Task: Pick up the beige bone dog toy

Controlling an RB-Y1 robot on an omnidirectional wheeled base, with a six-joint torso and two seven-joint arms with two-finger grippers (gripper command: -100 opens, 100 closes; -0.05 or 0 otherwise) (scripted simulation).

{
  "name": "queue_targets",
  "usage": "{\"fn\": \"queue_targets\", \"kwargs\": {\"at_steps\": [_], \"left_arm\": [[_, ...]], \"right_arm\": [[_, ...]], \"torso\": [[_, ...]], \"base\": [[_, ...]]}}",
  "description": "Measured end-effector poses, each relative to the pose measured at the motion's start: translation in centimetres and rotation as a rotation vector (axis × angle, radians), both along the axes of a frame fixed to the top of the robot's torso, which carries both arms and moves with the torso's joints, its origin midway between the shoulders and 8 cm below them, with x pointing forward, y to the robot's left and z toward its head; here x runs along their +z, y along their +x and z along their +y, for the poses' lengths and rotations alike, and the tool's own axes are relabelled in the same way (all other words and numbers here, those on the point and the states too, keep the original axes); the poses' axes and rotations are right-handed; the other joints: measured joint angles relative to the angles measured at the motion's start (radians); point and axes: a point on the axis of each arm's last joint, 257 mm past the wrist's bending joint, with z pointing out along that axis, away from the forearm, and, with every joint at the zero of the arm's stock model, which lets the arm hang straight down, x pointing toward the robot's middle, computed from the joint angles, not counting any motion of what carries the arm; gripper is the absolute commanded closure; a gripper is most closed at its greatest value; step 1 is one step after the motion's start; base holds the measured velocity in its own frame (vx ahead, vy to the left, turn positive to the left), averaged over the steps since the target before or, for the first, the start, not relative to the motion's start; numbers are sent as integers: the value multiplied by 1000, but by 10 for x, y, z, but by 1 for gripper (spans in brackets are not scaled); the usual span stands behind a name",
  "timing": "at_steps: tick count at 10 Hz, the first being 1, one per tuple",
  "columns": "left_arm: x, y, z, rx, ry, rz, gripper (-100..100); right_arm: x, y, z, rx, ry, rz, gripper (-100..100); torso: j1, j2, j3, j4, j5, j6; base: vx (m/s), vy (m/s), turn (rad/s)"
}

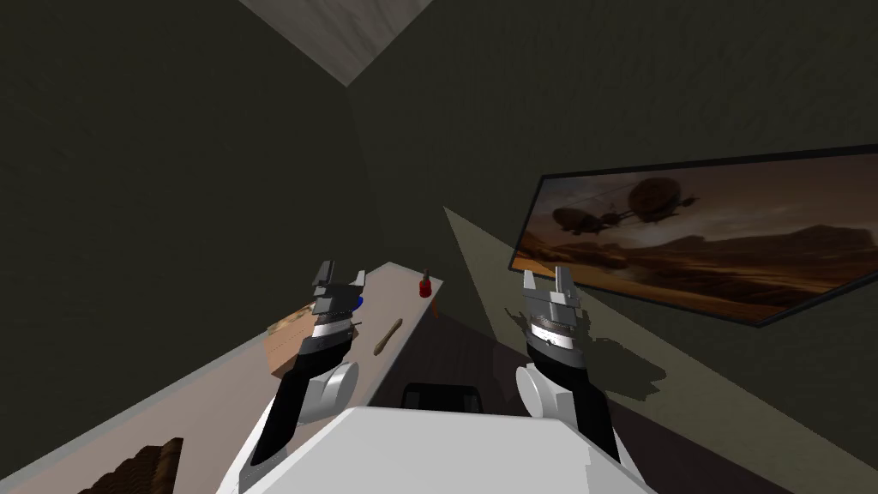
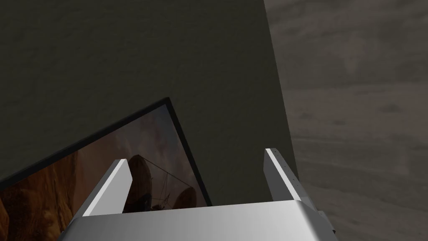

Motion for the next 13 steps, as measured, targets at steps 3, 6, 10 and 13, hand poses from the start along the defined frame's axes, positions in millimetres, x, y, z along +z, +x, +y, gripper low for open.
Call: {"fn": "queue_targets", "kwargs": {"at_steps": [3,6,10,13], "left_arm": [[-7,5,-4,-41,15,26,-100],[-27,18,-2,-87,-5,75,-100],[-73,40,10,-132,-94,185,-100],[-123,60,27,-147,-192,299,-100]], "right_arm": [[0,0,0,0,0,0,0],[0,0,0,0,0,0,0],[0,0,0,0,0,0,0],[0,0,0,0,0,0,0]], "torso": [[-3,-2,-1,0,-1,0],[-4,-4,-3,-1,-1,0],[-5,-8,-5,-2,-1,0],[-7,-7,-4,-2,-2,0]], "base": [[35,-52,17],[66,-68,27],[113,-81,44],[98,-104,59]]}}
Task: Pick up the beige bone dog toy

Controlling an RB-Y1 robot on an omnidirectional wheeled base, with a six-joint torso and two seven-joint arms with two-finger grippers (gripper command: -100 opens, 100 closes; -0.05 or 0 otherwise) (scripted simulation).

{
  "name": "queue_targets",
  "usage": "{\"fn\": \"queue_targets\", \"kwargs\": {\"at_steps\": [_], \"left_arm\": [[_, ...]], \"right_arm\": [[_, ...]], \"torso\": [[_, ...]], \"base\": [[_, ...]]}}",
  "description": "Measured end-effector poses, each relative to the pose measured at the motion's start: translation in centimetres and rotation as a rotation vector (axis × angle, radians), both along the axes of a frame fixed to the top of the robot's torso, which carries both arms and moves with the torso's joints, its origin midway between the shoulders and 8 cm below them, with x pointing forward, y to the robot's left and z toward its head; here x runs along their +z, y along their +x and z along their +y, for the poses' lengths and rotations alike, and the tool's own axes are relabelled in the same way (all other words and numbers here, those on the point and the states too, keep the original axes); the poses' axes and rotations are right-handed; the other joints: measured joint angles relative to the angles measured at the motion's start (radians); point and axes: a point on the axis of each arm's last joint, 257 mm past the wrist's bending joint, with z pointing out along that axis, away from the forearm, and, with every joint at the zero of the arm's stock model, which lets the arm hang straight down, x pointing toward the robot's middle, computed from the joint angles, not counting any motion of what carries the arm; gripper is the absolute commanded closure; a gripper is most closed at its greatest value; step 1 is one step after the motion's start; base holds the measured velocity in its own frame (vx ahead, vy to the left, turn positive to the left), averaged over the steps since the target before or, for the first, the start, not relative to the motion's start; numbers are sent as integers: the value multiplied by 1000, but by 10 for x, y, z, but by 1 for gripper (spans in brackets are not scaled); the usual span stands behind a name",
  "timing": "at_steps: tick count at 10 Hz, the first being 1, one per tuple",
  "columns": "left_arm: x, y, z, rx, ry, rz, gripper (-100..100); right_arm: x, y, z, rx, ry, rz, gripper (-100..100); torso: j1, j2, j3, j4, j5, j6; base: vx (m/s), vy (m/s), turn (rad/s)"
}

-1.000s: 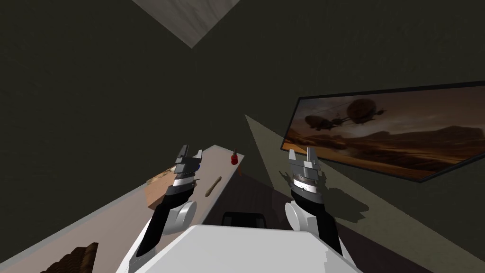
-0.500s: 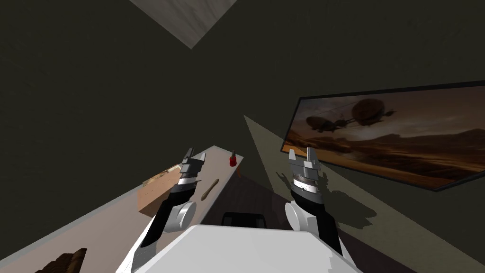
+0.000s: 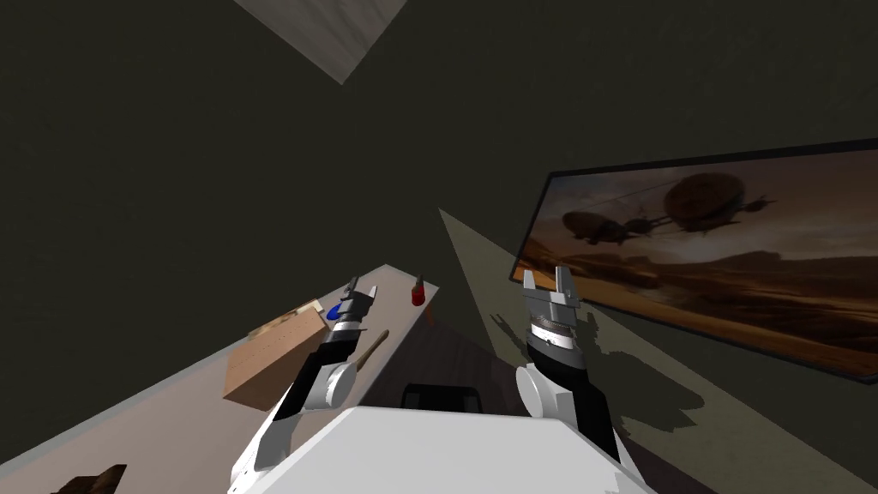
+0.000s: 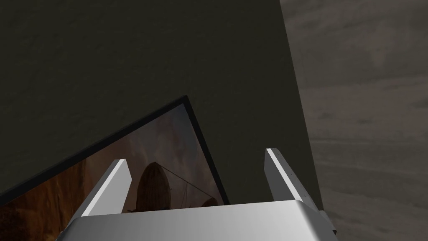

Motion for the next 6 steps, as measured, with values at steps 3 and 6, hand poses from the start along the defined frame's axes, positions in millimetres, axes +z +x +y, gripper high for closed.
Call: {"fn": "queue_targets", "kwargs": {"at_steps": [3,6], "left_arm": [[-46,11,8,-1,-73,111,-100],[-87,25,22,1,-133,208,-100]], "right_arm": [[0,0,0,0,0,0,0],[0,0,0,0,0,0,0]], "torso": [[3,1,1,0,1,0],[1,0,0,0,0,0]], "base": [[71,-56,28],[77,-75,50]]}}
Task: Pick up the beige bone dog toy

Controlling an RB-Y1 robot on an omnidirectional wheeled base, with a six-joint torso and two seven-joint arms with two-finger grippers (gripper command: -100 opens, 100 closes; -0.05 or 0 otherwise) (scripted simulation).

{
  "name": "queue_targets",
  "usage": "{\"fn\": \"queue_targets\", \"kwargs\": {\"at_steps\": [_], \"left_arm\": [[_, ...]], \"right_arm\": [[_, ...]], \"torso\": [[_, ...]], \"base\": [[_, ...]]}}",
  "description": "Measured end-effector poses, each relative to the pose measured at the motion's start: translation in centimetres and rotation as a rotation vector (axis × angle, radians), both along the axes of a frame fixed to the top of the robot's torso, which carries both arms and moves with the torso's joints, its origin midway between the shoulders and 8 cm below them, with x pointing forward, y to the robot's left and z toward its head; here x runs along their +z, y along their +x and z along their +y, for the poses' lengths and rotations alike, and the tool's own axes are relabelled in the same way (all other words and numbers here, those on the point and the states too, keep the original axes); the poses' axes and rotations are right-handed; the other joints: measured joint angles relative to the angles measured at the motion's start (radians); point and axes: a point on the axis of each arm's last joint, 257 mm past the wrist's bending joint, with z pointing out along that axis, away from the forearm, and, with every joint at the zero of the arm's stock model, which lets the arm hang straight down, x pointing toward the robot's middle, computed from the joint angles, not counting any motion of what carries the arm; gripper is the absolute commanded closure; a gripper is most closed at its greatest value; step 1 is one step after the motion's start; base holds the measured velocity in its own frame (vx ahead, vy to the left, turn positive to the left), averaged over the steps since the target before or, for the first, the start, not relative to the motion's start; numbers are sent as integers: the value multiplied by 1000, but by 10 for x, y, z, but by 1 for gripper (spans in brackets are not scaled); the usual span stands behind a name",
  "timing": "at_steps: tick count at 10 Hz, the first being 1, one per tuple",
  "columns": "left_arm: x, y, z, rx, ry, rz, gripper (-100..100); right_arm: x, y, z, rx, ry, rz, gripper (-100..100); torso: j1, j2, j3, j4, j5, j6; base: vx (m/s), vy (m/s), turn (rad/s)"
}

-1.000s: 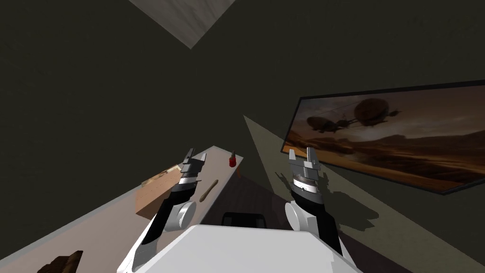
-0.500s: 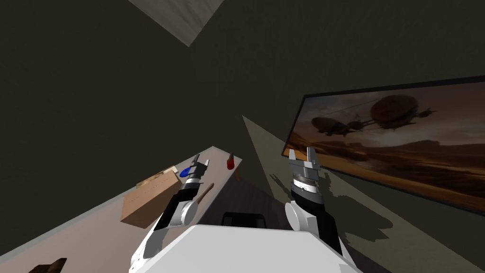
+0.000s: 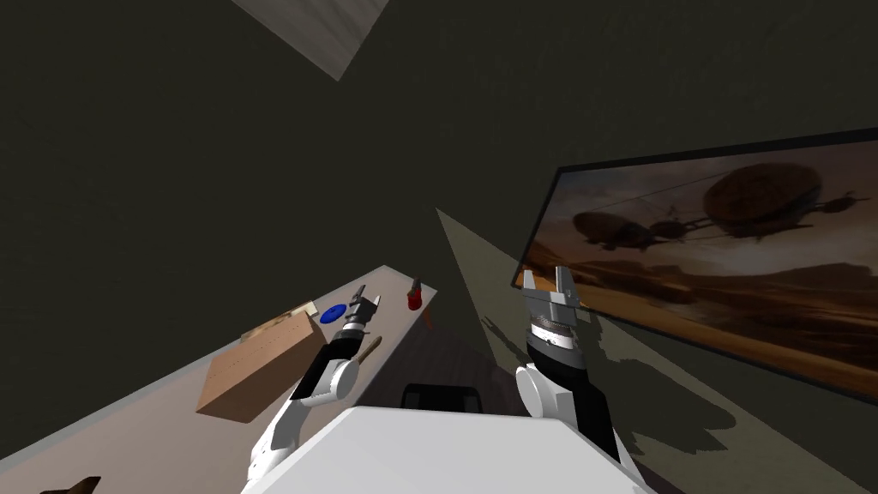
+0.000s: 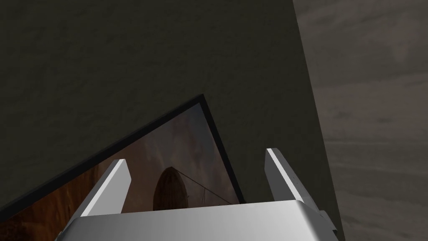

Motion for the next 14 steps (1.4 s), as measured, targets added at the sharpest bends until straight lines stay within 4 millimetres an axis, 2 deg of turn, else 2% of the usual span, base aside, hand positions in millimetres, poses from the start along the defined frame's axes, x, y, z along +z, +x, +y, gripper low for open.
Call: {"fn": "queue_targets", "kwargs": {"at_steps": [1,6,11,14], "left_arm": [[-21,-3,2,2,-18,42,-100],[-103,1,20,21,-111,236,-100],[-172,-3,40,46,-183,414,-100],[-205,-17,49,63,-220,522,-100]], "right_arm": [[0,0,0,0,0,0,0],[0,0,0,0,0,0,0],[0,0,0,0,0,0,0],[0,0,0,0,0,0,0]], "torso": [[1,1,1,0,0,0],[3,2,1,0,0,0],[4,2,1,0,1,0],[4,3,1,0,1,0]], "base": [[62,-65,42],[75,-51,47],[56,-32,37],[45,-28,28]]}}
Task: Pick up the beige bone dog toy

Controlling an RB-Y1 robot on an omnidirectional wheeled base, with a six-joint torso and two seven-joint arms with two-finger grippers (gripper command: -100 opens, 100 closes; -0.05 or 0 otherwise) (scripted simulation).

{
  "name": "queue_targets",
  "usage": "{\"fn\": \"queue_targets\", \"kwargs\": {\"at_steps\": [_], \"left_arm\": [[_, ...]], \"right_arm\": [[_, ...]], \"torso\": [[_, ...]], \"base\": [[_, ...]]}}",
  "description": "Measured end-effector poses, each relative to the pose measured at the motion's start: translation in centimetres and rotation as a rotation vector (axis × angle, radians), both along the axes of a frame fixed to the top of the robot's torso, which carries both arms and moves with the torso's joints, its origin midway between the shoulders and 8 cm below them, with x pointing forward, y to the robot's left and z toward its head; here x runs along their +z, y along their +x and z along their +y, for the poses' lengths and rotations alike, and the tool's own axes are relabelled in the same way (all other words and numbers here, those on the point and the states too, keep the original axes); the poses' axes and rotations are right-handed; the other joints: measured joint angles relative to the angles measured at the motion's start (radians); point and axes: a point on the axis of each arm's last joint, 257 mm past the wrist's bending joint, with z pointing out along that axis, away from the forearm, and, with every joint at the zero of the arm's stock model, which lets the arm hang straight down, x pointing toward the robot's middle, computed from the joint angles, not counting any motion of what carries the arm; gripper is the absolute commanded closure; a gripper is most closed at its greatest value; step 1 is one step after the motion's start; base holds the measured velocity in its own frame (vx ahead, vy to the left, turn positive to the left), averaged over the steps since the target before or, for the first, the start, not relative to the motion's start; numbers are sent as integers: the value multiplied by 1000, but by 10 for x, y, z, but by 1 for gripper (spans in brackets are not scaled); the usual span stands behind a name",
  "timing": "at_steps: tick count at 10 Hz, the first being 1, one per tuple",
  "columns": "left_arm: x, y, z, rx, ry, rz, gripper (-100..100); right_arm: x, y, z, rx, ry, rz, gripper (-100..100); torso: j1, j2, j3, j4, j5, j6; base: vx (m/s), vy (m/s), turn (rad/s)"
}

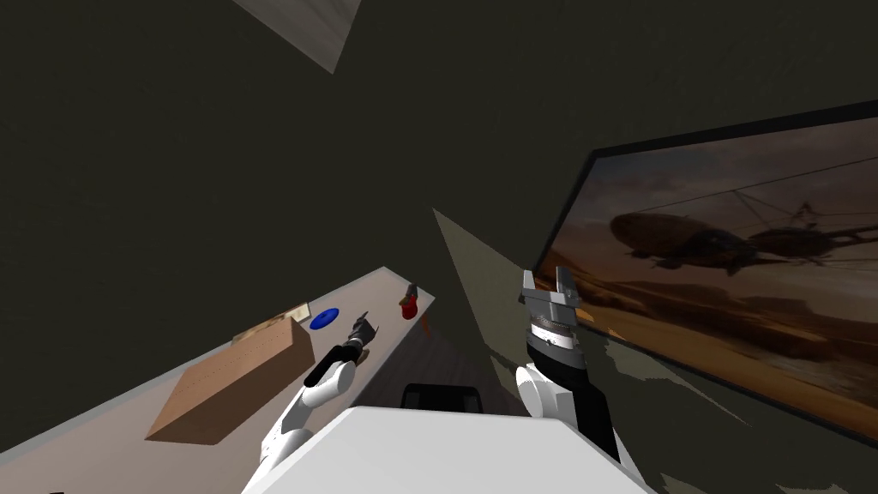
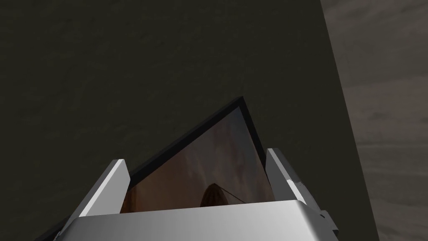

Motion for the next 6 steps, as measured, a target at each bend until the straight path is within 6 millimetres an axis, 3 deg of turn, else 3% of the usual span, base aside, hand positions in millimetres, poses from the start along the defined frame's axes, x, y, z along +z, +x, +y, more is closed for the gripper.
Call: {"fn": "queue_targets", "kwargs": {"at_steps": [6], "left_arm": [[-62,-19,20,32,-51,172,-100]], "right_arm": [[0,0,0,0,0,0,0]], "torso": [[0,0,0,0,0,0]], "base": [[46,-27,40]]}}
